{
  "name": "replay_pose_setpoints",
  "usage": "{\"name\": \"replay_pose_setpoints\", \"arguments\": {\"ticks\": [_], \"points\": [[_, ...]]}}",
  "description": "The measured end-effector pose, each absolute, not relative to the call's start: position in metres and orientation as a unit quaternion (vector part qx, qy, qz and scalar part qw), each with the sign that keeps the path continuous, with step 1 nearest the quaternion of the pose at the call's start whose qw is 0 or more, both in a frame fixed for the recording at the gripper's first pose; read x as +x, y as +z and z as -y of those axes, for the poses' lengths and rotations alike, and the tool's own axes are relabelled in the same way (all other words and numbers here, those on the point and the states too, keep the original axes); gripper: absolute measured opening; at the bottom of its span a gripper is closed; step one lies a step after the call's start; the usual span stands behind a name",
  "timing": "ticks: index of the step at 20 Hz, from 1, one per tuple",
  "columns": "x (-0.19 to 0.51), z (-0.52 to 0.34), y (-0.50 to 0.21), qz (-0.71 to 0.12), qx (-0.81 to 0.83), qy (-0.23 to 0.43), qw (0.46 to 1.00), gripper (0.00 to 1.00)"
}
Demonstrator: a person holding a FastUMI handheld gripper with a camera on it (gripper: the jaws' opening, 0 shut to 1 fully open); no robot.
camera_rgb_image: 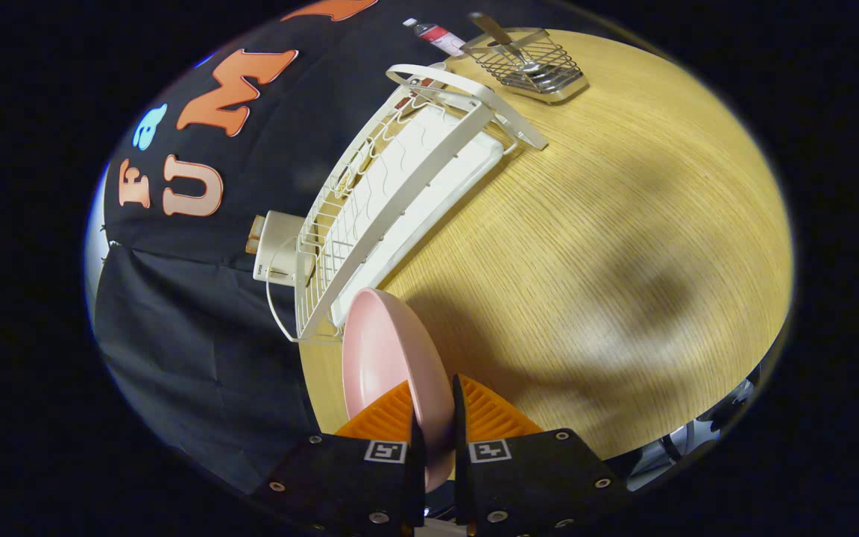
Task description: Take the plate from the dish rack, then take the spoon from the basket and place it into the plate.
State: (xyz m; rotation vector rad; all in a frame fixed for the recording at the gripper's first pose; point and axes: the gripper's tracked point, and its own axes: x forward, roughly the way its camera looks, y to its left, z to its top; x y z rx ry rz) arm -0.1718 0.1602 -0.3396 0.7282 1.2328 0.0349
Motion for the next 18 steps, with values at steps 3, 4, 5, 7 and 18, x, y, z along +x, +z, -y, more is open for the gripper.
{"name": "replay_pose_setpoints", "arguments": {"ticks": [3,4,5,7,18], "points": [[-0.169,-0.155,-0.349,-0.565,0.33,0.0,0.756,0.16],[-0.164,-0.153,-0.351,-0.562,0.332,-0.005,0.757,0.16],[-0.163,-0.152,-0.351,-0.559,0.336,-0.009,0.758,0.16],[-0.16,-0.152,-0.355,-0.557,0.338,-0.015,0.759,0.16],[-0.155,-0.112,-0.337,-0.544,0.322,-0.042,0.774,0.4]]}}
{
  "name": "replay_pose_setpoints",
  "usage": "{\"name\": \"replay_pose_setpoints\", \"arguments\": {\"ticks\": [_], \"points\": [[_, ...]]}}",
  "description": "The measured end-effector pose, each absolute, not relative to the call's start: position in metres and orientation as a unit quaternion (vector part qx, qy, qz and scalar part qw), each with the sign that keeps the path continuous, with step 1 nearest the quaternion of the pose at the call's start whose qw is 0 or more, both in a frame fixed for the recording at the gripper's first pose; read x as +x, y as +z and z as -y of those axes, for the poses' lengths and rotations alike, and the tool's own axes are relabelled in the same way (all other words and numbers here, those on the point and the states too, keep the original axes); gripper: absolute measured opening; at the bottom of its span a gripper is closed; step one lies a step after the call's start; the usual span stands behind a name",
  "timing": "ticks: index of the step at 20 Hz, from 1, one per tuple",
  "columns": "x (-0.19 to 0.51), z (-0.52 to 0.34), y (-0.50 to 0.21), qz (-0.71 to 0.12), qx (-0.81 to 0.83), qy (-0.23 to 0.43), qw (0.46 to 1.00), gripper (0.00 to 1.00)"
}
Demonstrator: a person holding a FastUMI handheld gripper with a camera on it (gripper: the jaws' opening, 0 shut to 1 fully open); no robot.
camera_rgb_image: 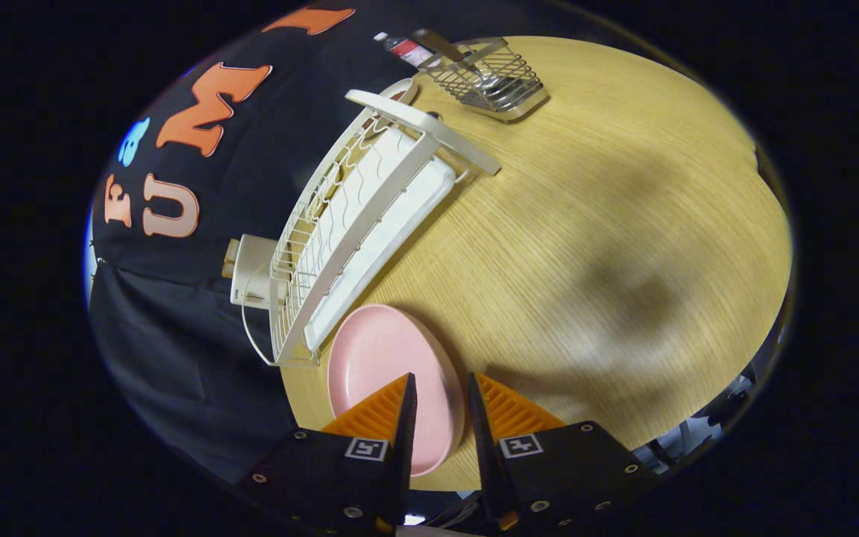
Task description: Take the plate from the dish rack, then take the spoon from the basket and place it into the plate.
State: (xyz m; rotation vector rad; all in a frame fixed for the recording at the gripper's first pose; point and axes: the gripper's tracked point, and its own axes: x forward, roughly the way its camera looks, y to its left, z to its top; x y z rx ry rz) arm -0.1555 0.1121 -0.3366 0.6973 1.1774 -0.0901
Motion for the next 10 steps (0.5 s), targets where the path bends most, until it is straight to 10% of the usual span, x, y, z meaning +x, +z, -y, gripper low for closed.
{"name": "replay_pose_setpoints", "arguments": {"ticks": [10], "points": [[-0.083,0.006,-0.25,-0.406,0.148,-0.097,0.897,0.89]]}}
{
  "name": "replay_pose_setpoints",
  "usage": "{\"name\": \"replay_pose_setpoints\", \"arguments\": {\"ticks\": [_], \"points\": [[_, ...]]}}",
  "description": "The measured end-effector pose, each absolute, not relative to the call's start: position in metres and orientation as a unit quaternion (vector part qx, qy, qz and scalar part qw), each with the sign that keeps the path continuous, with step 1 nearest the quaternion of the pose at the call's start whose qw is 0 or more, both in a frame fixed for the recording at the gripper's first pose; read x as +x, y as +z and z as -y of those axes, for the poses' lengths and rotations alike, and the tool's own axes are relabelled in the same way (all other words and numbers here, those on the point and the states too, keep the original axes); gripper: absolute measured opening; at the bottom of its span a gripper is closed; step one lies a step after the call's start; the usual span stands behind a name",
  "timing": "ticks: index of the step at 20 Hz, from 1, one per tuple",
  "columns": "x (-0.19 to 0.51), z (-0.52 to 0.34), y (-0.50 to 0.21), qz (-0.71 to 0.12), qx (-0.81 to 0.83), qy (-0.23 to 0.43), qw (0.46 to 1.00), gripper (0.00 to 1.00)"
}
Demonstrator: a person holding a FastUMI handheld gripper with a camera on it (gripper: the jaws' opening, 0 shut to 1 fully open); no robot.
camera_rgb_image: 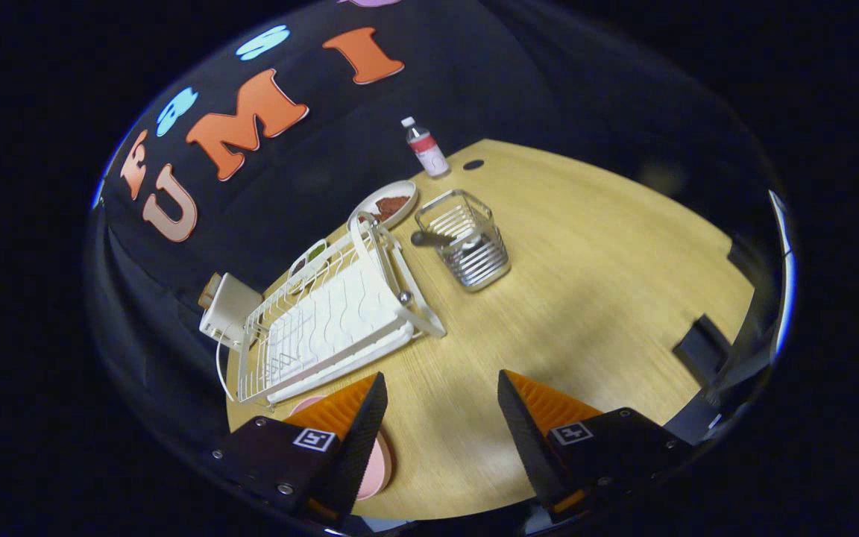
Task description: Take the plate from the dish rack, then take the spoon from the basket and place it into the plate.
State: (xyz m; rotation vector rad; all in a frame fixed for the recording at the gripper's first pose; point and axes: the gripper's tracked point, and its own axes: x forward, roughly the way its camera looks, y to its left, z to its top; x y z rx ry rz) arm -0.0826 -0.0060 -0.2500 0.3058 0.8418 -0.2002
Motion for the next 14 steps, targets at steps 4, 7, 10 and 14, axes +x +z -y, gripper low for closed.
{"name": "replay_pose_setpoints", "arguments": {"ticks": [4,7,10,14], "points": [[-0.043,0.023,-0.214,-0.324,0.077,-0.098,0.938,0.99],[-0.021,0.027,-0.197,-0.284,0.061,-0.092,0.953,0.99],[0.002,0.03,-0.191,-0.25,0.048,-0.093,0.963,0.98],[0.022,0.038,-0.2,-0.229,0.001,-0.097,0.969,0.98]]}}
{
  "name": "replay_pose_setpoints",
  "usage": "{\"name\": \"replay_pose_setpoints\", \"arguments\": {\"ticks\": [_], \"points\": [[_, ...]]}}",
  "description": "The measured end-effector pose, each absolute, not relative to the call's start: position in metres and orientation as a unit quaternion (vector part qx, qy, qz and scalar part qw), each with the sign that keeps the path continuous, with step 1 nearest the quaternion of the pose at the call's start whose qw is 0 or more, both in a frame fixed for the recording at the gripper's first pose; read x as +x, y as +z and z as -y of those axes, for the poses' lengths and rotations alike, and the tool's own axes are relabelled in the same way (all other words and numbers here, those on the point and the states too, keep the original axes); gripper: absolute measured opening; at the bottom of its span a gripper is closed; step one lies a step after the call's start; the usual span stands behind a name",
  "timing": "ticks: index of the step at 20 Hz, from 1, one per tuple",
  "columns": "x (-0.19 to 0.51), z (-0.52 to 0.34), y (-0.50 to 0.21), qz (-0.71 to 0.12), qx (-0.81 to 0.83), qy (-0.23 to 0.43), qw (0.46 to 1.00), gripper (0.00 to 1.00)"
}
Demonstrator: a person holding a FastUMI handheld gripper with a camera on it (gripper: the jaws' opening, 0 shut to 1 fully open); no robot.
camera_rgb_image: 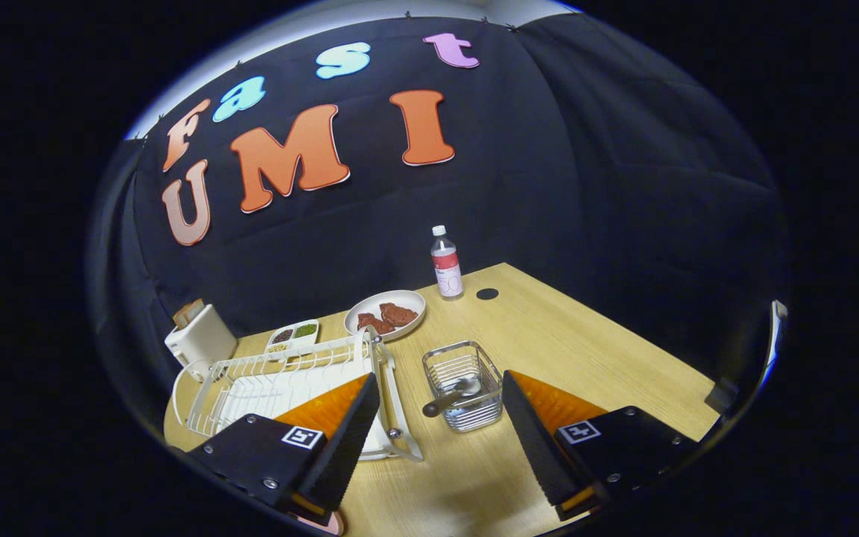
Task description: Take the plate from the dish rack, then take the spoon from the basket and place it into the plate.
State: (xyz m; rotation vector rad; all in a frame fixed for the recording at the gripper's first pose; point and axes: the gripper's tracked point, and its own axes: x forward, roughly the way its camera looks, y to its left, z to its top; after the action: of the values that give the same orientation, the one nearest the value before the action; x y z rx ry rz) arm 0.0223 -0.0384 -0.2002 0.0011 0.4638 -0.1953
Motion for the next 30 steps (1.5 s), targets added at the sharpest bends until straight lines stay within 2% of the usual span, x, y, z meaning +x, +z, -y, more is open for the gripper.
{"name": "replay_pose_setpoints", "arguments": {"ticks": [5,9,11,13,15,16,18,22,30], "points": [[0.033,0.035,-0.226,-0.234,-0.058,-0.083,0.967,0.98],[0.042,0.034,-0.241,-0.233,-0.079,-0.072,0.967,0.88],[0.046,0.033,-0.246,-0.235,-0.085,-0.063,0.966,0.79],[0.05,0.037,-0.254,-0.243,-0.089,-0.066,0.964,0.69],[0.053,0.041,-0.261,-0.249,-0.091,-0.071,0.962,0.48],[0.053,0.043,-0.267,-0.258,-0.092,-0.074,0.959,0.31],[0.054,0.049,-0.264,-0.249,-0.113,-0.081,0.958,0.19],[0.054,0.056,-0.257,-0.247,-0.108,-0.092,0.959,0.09],[0.04,0.049,-0.207,-0.213,-0.105,-0.095,0.967,0.07]]}}
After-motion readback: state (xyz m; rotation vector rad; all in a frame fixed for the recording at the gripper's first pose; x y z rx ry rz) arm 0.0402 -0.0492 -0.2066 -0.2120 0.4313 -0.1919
